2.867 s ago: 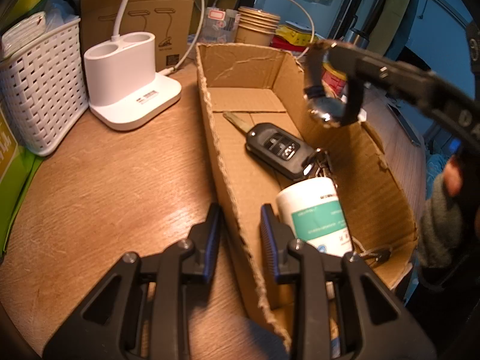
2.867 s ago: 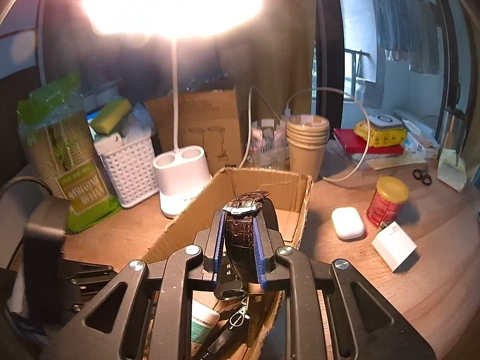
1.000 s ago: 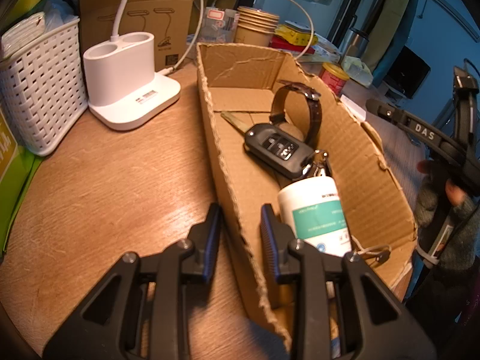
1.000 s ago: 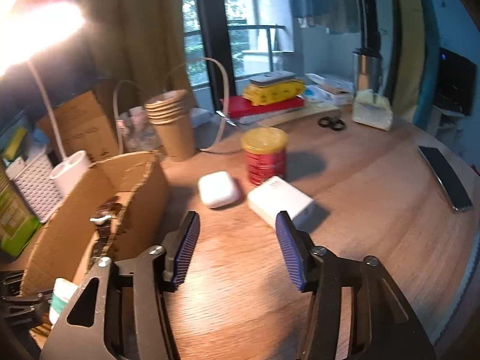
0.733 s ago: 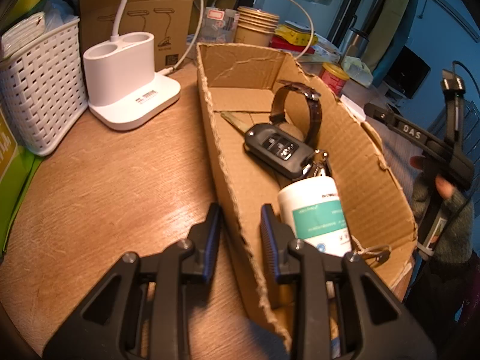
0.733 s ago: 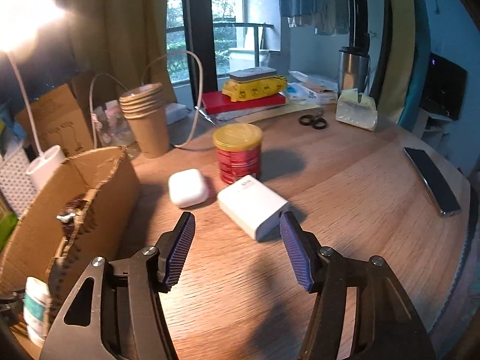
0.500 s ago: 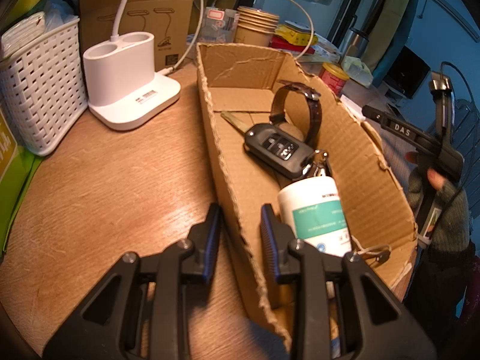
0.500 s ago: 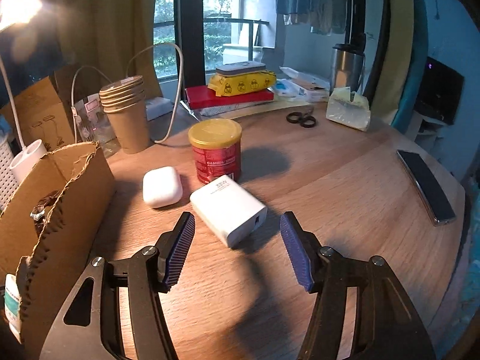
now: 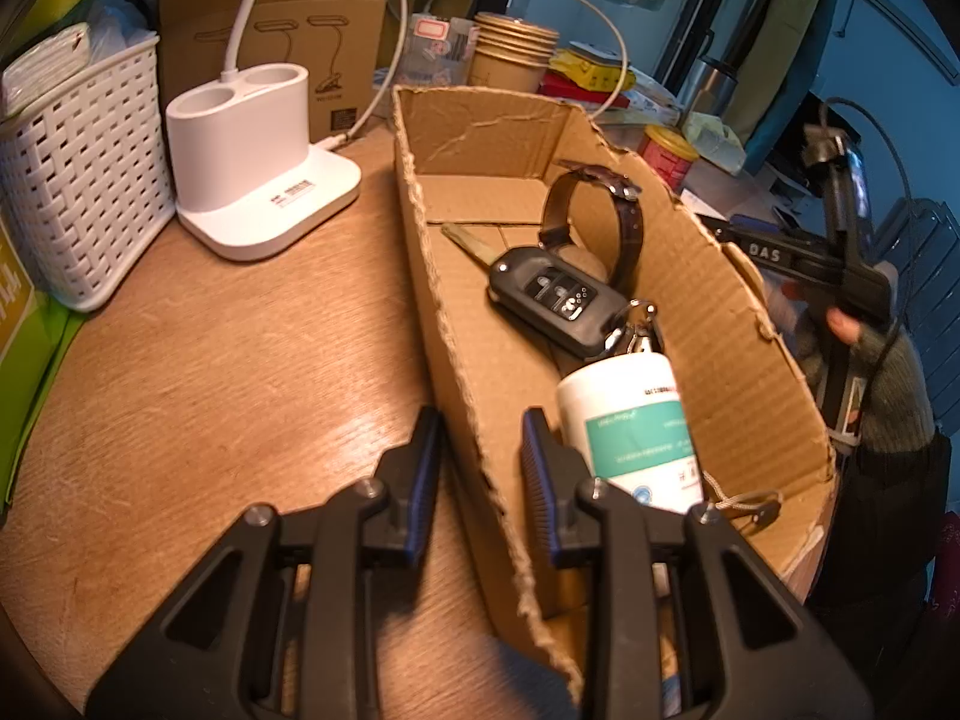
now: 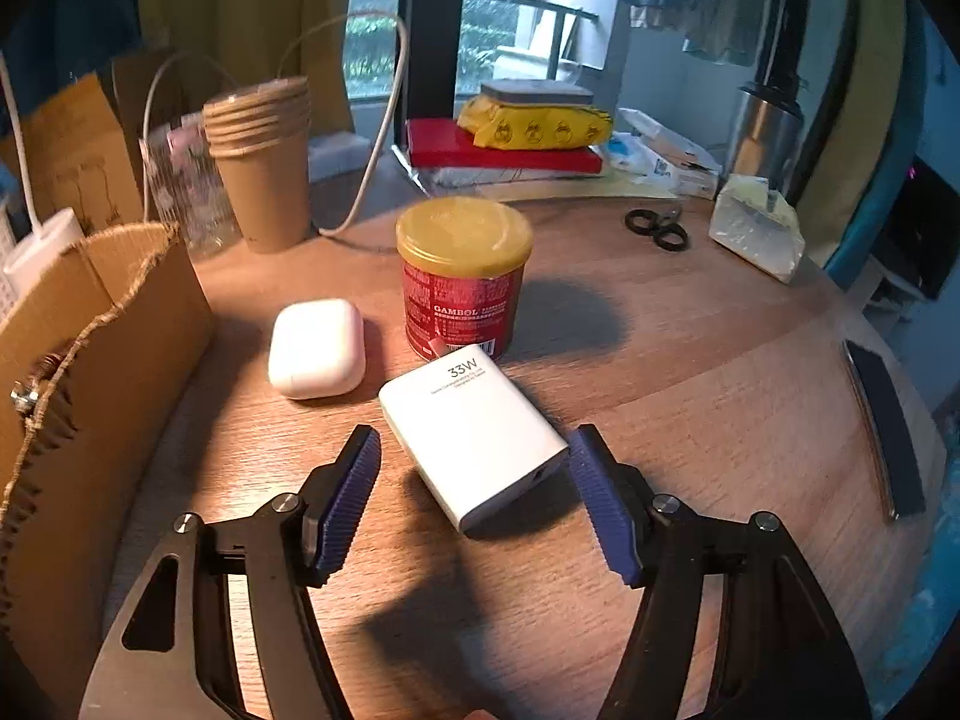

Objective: Organize rigid objects
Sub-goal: 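Move the right gripper to the white charger block, then grasp the white charger with the right gripper and lift it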

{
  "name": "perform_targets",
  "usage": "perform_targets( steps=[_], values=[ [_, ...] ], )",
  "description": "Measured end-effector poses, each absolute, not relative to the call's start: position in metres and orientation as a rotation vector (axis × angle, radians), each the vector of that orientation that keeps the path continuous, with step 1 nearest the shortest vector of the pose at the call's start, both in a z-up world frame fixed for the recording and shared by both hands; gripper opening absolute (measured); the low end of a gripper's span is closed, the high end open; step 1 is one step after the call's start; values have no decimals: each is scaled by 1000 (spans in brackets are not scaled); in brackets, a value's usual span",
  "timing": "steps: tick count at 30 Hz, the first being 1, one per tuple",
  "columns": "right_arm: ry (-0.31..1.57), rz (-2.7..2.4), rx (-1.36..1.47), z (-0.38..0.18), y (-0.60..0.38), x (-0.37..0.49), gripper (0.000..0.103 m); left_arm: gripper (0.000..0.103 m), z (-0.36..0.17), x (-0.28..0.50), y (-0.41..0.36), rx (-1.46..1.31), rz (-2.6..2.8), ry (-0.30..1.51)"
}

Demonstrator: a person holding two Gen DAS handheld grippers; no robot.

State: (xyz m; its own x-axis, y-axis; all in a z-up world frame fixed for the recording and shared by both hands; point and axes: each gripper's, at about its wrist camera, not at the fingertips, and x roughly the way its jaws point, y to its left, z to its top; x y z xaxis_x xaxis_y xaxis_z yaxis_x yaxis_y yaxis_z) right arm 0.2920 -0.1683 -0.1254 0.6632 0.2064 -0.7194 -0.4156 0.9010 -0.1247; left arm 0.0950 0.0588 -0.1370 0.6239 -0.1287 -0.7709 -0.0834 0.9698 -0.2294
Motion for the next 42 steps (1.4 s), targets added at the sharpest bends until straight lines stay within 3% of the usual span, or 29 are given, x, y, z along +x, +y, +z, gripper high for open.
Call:
perform_targets(
  steps=[15, 19, 42],
  values=[
    [831, 399, -337, -136, -166, 318, 70, 30, -137, 95, 59, -254, -26, 899],
    [827, 404, -346, -136, -164, 315, 64, 30, -137, 95, 59, -254, -26, 899],
    [669, 354, -386, -120, -156, 273, 53, 30, -137, 95, 59, -254, -26, 899]
  ],
)
